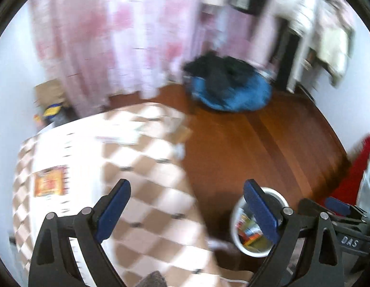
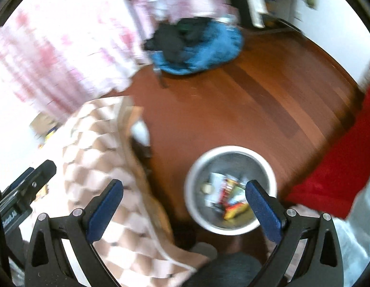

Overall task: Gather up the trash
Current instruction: 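Grasp the orange snack bag with the left tool while the right tool grasps the pink-white tube box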

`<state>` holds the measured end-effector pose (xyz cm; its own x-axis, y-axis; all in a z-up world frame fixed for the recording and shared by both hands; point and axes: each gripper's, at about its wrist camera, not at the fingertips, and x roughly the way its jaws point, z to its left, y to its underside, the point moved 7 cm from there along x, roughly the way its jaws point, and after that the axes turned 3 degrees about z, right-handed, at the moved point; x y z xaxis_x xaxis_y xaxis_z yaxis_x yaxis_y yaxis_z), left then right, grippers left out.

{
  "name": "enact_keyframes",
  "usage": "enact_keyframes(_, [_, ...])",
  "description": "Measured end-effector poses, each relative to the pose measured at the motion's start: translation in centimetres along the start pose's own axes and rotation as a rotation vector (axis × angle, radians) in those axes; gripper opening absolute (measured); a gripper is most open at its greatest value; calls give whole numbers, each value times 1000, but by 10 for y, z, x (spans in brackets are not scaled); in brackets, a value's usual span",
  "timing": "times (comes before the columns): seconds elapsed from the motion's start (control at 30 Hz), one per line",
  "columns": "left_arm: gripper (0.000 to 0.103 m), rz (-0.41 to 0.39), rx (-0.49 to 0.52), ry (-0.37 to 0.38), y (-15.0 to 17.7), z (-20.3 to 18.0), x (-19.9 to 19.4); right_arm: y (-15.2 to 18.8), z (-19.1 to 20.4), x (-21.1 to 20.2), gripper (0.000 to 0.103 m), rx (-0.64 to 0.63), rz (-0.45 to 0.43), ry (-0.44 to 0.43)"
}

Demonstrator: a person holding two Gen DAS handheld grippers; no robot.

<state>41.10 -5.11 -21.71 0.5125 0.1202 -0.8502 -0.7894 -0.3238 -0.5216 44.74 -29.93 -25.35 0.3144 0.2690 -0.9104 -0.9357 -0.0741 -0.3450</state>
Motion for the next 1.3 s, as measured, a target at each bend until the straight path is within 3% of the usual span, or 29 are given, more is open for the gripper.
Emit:
enact_keyframes(0.17, [96,13,-168,-135,-5,113,7,-11,115,21,103,-219,45,-57])
enact_keyframes(0.37, [96,80,-362,-291,26,242,40,-26,249,95,103,-527,140,-32])
enact_keyframes(0.6, [96,130,-492,-319,60,308,73,-55,358,210,103,-789,242,103])
enact_keyframes(0.83, [96,109,-525,-305,77,323,71,-64,392,269,102,-901,291,152])
enact_keyframes(0.87, [96,104,-525,-302,78,324,70,-63,391,270,95,-895,292,141])
enact_keyframes(0.93, [96,92,-525,-298,81,327,65,-60,389,269,76,-868,282,132])
enact_keyframes(1.03, [96,69,-540,-258,85,333,57,-48,379,258,67,-804,282,100])
enact_keyframes(1.2, [96,93,-562,-142,80,335,74,-20,355,233,64,-597,376,6])
enact_keyframes(1.3, [96,132,-575,-101,75,332,93,-4,351,228,64,-551,410,-51])
